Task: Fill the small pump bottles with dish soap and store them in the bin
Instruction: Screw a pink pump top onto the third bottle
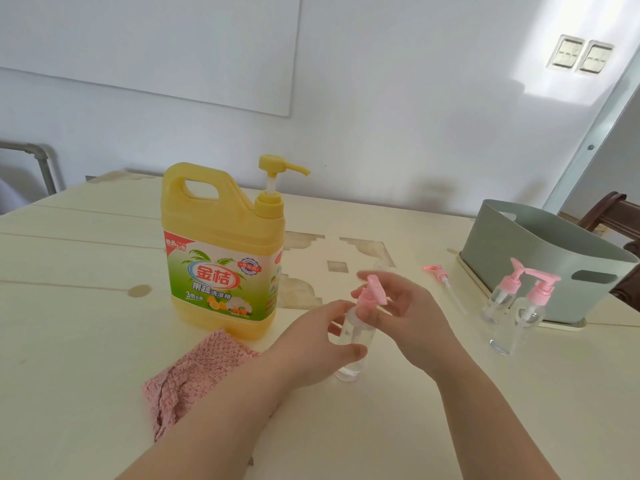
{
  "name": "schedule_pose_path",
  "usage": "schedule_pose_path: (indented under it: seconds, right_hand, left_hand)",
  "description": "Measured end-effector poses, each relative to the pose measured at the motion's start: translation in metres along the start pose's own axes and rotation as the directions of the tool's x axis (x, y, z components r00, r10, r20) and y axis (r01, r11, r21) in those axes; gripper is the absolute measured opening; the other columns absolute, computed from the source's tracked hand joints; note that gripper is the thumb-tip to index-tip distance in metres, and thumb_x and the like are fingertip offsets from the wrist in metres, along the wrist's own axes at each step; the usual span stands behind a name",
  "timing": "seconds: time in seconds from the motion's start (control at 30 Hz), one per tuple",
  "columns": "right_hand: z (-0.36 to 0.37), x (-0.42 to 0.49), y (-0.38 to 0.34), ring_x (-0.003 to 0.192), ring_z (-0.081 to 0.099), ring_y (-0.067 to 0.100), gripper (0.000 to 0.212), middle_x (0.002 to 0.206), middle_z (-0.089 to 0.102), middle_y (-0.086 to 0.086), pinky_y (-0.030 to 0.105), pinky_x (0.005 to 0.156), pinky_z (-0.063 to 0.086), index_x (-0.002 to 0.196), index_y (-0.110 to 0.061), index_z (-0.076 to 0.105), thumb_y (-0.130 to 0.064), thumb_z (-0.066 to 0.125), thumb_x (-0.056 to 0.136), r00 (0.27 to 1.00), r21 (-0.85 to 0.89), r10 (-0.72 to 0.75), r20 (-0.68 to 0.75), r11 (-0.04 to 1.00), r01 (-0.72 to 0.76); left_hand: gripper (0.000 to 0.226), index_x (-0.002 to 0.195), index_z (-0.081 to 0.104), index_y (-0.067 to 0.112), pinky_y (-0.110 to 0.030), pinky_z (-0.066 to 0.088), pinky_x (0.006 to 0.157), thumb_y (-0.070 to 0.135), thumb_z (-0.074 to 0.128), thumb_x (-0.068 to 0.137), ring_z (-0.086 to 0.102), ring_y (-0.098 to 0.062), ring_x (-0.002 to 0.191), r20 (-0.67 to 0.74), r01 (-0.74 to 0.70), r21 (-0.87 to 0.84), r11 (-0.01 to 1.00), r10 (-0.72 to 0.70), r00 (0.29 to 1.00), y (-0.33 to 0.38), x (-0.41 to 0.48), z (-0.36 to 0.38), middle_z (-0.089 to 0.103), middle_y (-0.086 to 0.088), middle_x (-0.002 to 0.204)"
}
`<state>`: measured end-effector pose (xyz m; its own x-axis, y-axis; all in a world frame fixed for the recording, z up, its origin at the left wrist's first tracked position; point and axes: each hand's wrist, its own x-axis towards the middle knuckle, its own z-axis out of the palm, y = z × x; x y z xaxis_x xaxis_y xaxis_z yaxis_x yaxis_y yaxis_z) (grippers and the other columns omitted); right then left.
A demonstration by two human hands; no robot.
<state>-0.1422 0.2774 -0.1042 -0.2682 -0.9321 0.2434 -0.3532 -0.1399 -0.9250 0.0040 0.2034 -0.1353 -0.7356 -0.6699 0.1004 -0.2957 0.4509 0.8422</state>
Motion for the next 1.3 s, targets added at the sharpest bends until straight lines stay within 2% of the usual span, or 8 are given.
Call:
schedule_pose_path:
  seconds: [0.07,0.17,0.33,0.57,0.73,0.93,1.17,1.3]
  right_hand:
    - [-0.005,0.0,0.001,0.102,0.067,0.01,0.023,0.106,0.07,-0.008,0.032,0.093,0.049,0.101,-0.019,0.072,-0.03,0.073,0.08,0.993,0.005,0.016,0.114,1.0,-0.017]
    - [-0.007,0.001,0.004,0.097,0.067,0.013,0.029,0.105,0.069,0.005,0.027,0.087,0.051,0.102,-0.004,0.07,-0.026,0.065,0.083,0.987,0.051,0.009,0.159,0.999,-0.017]
    - [0.007,0.001,0.013,0.093,0.064,0.012,0.012,0.089,0.069,-0.007,0.028,0.085,0.046,0.088,-0.017,0.071,-0.028,0.065,0.088,0.998,-0.062,-0.062,0.002,0.996,0.062]
    - [0.02,-0.001,0.006,0.089,0.059,-0.004,0.022,0.09,0.067,-0.022,0.015,0.071,0.041,0.076,-0.036,0.068,-0.016,0.07,0.085,0.98,-0.19,-0.114,-0.162,0.978,0.082]
    - [0.026,0.0,0.007,0.092,0.06,-0.001,0.014,0.089,0.07,-0.01,0.013,0.077,0.04,0.068,-0.021,0.069,-0.022,0.083,0.071,0.965,-0.171,-0.068,-0.254,0.985,0.024]
    - [0.036,0.002,0.01,0.089,0.058,0.007,0.033,0.08,0.063,-0.003,0.022,0.071,0.037,0.066,-0.013,0.058,-0.03,0.087,0.063,0.941,-0.156,-0.045,-0.336,0.988,-0.008]
    - [0.029,-0.004,0.009,0.09,0.06,0.004,0.028,0.094,0.065,-0.006,0.021,0.083,0.044,0.091,-0.021,0.065,-0.032,0.082,0.072,0.967,-0.112,0.011,-0.256,0.993,-0.041]
    - [0.02,-0.011,0.003,0.102,0.058,0.001,0.023,0.107,0.06,-0.015,0.019,0.096,0.042,0.112,-0.031,0.068,-0.037,0.065,0.09,0.995,-0.156,-0.033,-0.089,0.988,0.019]
  left_hand:
    - [0.046,0.122,0.05,0.038,-0.015,0.042,0.085,0.03,0.066,0.08,0.053,0.006,0.104,0.056,0.009,-0.037,0.999,-0.007,0.998,-0.001,0.002,-0.002,0.058,0.021,0.114]
    - [0.05,0.12,0.052,0.039,-0.024,0.044,0.096,0.038,0.07,0.074,0.057,0.003,0.107,0.088,0.006,-0.103,0.995,0.003,0.996,-0.006,0.005,0.0,0.061,0.02,0.114]
    - [0.038,0.113,0.057,0.038,-0.029,0.046,0.097,0.026,0.071,0.08,0.062,0.001,0.098,-0.021,-0.047,-0.169,0.985,0.044,0.999,-0.012,0.005,0.009,0.067,0.018,0.101]
    - [0.034,0.113,0.055,0.035,-0.005,0.039,0.069,0.024,0.068,0.083,0.056,0.014,0.074,-0.048,-0.058,-0.147,0.987,0.051,0.998,-0.013,0.004,0.01,0.064,0.021,0.088]
    - [0.044,0.11,0.05,0.044,-0.031,0.046,0.096,0.021,0.07,0.078,0.059,-0.002,0.101,-0.057,-0.021,-0.072,0.997,0.017,0.998,-0.017,0.0,0.009,0.063,0.017,0.103]
    - [0.045,0.094,0.04,0.061,-0.034,0.05,0.09,0.033,0.068,0.072,0.06,-0.008,0.097,-0.066,0.002,-0.014,1.0,-0.003,0.998,-0.017,-0.002,0.01,0.063,0.012,0.101]
    - [0.047,0.1,0.046,0.053,-0.015,0.046,0.085,0.021,0.073,0.078,0.058,0.001,0.095,-0.038,0.008,-0.024,1.0,-0.009,0.999,-0.017,0.002,0.008,0.062,0.016,0.097]
    - [0.048,0.116,0.054,0.035,-0.03,0.049,0.094,0.018,0.073,0.077,0.063,-0.001,0.1,0.043,0.032,-0.077,0.996,-0.029,0.999,-0.017,0.005,0.007,0.068,0.011,0.105]
